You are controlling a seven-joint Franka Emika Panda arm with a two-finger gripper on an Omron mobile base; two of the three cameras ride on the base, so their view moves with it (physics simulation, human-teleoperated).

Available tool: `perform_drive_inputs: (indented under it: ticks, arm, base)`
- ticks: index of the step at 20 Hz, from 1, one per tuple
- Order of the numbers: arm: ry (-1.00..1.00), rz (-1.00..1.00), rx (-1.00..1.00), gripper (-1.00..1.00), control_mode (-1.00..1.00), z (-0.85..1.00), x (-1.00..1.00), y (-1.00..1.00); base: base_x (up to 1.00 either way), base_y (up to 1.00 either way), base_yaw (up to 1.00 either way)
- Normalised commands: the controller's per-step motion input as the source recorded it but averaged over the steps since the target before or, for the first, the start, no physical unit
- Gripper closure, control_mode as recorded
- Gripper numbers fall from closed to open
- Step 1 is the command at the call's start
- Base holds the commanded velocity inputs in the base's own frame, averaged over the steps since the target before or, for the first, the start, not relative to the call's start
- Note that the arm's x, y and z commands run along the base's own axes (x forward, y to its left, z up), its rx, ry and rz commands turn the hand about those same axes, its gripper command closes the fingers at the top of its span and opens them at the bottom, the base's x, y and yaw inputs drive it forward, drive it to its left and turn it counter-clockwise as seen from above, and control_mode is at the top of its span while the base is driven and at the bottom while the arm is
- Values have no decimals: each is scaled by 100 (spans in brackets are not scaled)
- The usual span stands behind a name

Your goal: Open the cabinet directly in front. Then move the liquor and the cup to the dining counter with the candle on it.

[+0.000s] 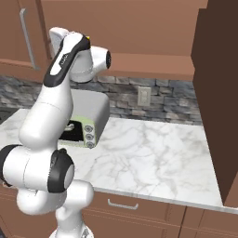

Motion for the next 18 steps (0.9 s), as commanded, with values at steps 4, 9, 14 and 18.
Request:
perform_drive_inputs:
  ticks: [4, 9, 14, 18]
  arm:
    - [-27, 11, -12, -100, -100, 0, -79, 96]
    - [-13, 12, -19, -100, -100, 0, -66, 100]
    - [-8, 19, -23, -100, -100, -5, -92, 100]
    - [-7, 19, -22, -100, -100, -14, -100, 100]
  base:
    - [0, 0, 0]
    - [0, 0, 0]
    - [0, 0, 0]
    - [0, 0, 0]
